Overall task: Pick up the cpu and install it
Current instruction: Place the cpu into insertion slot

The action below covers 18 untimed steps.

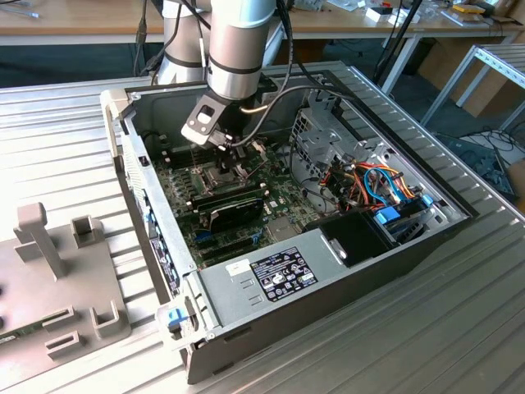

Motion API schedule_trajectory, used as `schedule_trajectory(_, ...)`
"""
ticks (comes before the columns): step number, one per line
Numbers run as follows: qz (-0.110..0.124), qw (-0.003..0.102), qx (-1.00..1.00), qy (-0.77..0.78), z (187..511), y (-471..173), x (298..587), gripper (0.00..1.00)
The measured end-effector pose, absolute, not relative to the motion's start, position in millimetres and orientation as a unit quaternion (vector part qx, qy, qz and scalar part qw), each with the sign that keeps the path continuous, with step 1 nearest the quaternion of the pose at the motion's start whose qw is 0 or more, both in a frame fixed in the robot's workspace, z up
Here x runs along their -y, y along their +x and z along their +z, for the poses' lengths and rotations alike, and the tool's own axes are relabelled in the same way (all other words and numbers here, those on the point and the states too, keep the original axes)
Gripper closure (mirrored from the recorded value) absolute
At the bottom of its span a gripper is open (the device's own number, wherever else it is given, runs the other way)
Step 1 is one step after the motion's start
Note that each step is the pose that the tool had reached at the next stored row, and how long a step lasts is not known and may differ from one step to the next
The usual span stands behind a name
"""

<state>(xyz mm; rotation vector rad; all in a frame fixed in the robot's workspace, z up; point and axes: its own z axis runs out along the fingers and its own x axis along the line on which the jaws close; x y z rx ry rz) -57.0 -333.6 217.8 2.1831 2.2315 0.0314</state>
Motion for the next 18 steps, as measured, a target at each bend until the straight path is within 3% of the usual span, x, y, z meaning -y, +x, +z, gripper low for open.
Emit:
schedule_trajectory(3,0.010,0.010,-0.715,0.699,217.9,-57.0,333.6,0.89)
schedule_trajectory(18,0.003,0.003,-0.715,0.699,217.0,-56.9,333.5,0.89)
